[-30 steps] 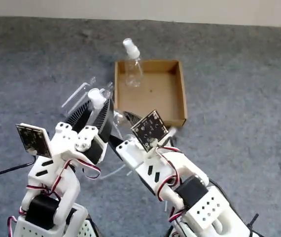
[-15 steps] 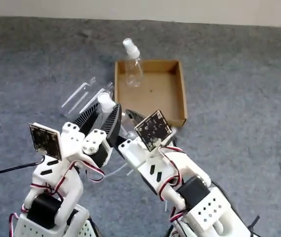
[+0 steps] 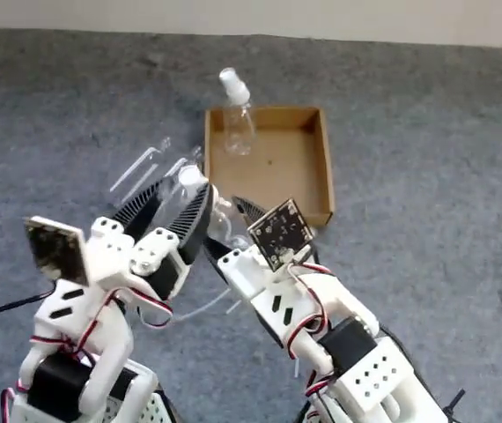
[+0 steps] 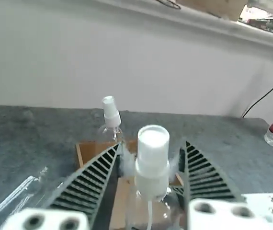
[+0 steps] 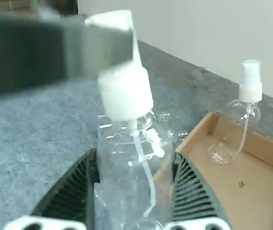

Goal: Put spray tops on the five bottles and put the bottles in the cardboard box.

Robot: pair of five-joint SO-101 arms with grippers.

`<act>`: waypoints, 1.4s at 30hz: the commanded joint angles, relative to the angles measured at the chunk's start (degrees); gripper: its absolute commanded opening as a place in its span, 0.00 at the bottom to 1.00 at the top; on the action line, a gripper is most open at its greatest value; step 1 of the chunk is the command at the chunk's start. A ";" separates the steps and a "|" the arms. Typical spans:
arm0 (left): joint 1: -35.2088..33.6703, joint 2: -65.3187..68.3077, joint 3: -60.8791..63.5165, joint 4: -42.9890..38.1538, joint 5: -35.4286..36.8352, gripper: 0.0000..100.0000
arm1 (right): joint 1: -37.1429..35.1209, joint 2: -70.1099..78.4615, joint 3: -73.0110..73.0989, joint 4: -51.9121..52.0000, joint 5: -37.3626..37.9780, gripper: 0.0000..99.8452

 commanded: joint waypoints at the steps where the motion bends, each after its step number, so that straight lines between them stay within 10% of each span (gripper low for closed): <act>1: -3.47 -0.31 -6.99 0.35 0.00 0.17 | 0.84 2.33 -0.40 -1.63 0.09 0.00; 14: -9.36 0.40 8.75 -15.21 -0.26 0.17 | 0.40 5.93 -0.40 -1.54 0.09 0.00; 42: -1.63 -0.31 13.49 -15.21 -5.71 0.17 | -2.59 5.93 -0.57 -1.27 0.09 0.00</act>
